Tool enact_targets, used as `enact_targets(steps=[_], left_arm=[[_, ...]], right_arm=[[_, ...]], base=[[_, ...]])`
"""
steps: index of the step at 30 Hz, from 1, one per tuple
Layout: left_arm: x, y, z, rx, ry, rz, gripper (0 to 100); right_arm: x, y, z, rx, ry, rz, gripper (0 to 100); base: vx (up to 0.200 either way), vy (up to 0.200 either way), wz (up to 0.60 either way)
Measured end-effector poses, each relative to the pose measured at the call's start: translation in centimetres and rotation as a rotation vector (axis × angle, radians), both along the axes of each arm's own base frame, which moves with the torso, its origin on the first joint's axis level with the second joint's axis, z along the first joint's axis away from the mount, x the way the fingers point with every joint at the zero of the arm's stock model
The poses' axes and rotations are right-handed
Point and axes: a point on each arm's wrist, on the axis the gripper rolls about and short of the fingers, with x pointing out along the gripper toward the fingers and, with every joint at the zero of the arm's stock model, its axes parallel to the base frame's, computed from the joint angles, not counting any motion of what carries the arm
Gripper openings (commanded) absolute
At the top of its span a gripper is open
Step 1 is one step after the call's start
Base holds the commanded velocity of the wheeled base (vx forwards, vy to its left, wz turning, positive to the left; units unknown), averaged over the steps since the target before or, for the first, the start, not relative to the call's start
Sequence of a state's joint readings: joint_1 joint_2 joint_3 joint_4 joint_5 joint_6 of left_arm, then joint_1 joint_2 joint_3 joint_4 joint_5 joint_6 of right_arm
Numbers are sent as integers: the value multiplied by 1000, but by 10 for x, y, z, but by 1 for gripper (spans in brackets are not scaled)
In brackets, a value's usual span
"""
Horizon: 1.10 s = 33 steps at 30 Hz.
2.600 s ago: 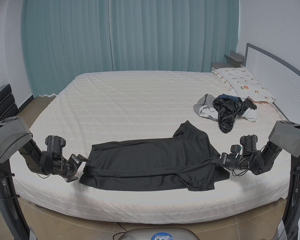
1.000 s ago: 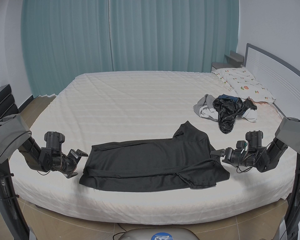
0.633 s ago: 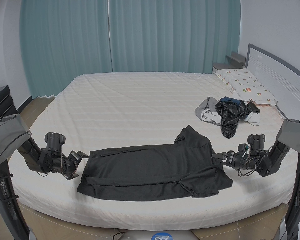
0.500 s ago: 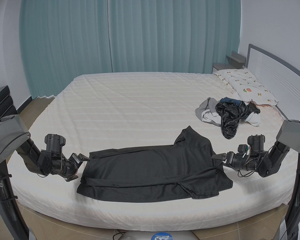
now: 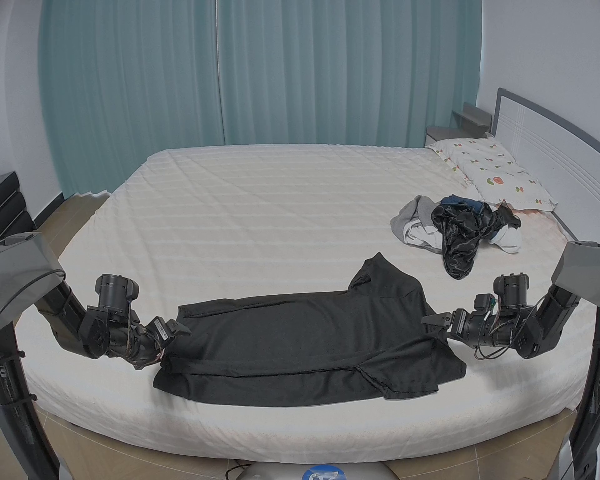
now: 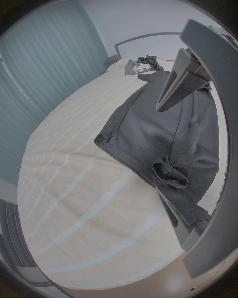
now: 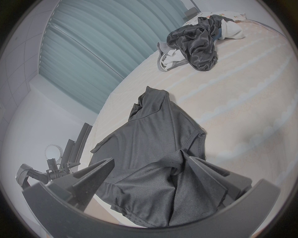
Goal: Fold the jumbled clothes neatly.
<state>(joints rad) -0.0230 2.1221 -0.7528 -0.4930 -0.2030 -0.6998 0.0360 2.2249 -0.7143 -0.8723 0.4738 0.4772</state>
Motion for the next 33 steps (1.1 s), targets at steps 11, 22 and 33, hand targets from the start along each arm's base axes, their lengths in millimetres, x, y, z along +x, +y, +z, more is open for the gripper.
enact_targets(steps=[11, 22, 33], left_arm=[[2, 1, -9, 77, 17, 39, 0], [3, 4, -4, 110, -20, 94, 0], [-2, 5, 4, 105, -29, 95, 0]], right_arm=[[-1, 0, -2, -21, 5, -17, 100], [6, 6, -1, -35, -21, -9, 100], [23, 21, -6, -75, -45, -9, 100]], base=[[0, 0, 0], [0, 0, 0], [0, 0, 0]])
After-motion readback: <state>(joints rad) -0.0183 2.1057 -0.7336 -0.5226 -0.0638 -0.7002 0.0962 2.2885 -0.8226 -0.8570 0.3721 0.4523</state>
